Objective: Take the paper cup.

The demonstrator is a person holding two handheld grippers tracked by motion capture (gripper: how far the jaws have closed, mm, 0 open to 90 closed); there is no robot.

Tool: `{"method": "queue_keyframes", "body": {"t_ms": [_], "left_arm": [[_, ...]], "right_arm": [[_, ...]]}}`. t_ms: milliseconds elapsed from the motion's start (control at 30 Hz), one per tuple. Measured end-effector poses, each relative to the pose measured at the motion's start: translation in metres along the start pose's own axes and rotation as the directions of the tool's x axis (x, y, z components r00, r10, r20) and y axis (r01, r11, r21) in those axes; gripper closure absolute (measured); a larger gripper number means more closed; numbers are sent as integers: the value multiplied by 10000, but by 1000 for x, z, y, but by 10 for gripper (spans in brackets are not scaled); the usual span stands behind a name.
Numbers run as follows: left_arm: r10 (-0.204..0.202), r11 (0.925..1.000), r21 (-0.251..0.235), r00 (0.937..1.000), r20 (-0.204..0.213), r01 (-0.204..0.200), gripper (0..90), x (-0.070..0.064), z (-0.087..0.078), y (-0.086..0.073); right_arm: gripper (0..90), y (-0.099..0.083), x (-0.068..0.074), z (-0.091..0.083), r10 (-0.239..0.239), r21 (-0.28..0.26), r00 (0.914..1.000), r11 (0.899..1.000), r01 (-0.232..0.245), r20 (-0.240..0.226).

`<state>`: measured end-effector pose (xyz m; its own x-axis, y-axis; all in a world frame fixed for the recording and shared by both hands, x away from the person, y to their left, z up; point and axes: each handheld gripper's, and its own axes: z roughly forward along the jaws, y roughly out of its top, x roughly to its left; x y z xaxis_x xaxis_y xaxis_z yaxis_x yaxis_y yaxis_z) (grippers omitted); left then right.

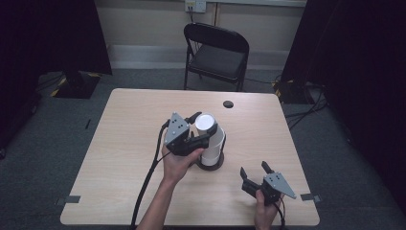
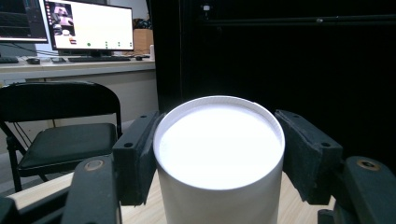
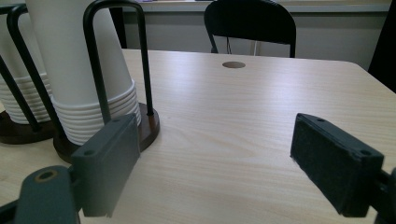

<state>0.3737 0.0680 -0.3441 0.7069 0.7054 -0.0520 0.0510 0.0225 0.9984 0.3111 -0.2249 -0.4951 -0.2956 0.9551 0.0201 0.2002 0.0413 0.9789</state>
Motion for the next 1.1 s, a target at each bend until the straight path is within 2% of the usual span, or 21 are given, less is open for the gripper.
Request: {"method": "queue_keyframes", "body": {"t_ms": [67, 133, 333, 367, 567, 667, 900, 1000, 1067, 1100], "left_arm": [[-50, 9999, 126, 10000, 19, 50, 342, 0, -4, 0], [-387, 9992, 40, 9992, 52, 387, 343, -2, -8, -3], [-871, 9960, 235, 9958, 282, 865, 342, -4, -18, -19], [-1084, 9939, 219, 9938, 253, 1079, 343, -5, -19, -21], [-1289, 9913, 293, 9913, 266, 1281, 342, -4, -27, -26], [-1543, 9878, 267, 9875, 336, 1534, 342, -6, -34, -27], [-1818, 9833, 117, 9828, 339, 1815, 343, -9, -54, -28], [-2141, 9768, 147, 9758, 455, 2136, 342, -8, -57, -31], [-2576, 9662, 202, 9648, 534, 2568, 342, -6, -58, -34], [-2877, 9577, 185, 9557, 618, 2871, 342, -4, -59, -37]], "right_arm": [[148, 0, 0, 0, 0, 14, 10000, 10000, 0, 33], [148, 0, 0, 0, 9, 31, 10000, 10000, -9, 85], [148, 0, 1, 0, -45, 52, 9999, 10000, 45, 139], [147, 0, 1, 0, -75, 72, 9999, 9999, 74, 136], [137, 0, 3, 0, -57, 108, 9988, 9999, 51, 482], [138, 1, 5, 2, -191, 254, 9974, 9995, 174, 688], [159, 0, 1, 0, 114, 42, 9996, 9999, -115, 256], [180, 0, 3, 0, 12, 33, 10000, 10000, -12, 52], [194, 0, 5, 0, -141, -57, 9997, 9999, 140, -183], [196, 1, 7, -1, -84, -116, 9997, 9999, 81, -247]]}}
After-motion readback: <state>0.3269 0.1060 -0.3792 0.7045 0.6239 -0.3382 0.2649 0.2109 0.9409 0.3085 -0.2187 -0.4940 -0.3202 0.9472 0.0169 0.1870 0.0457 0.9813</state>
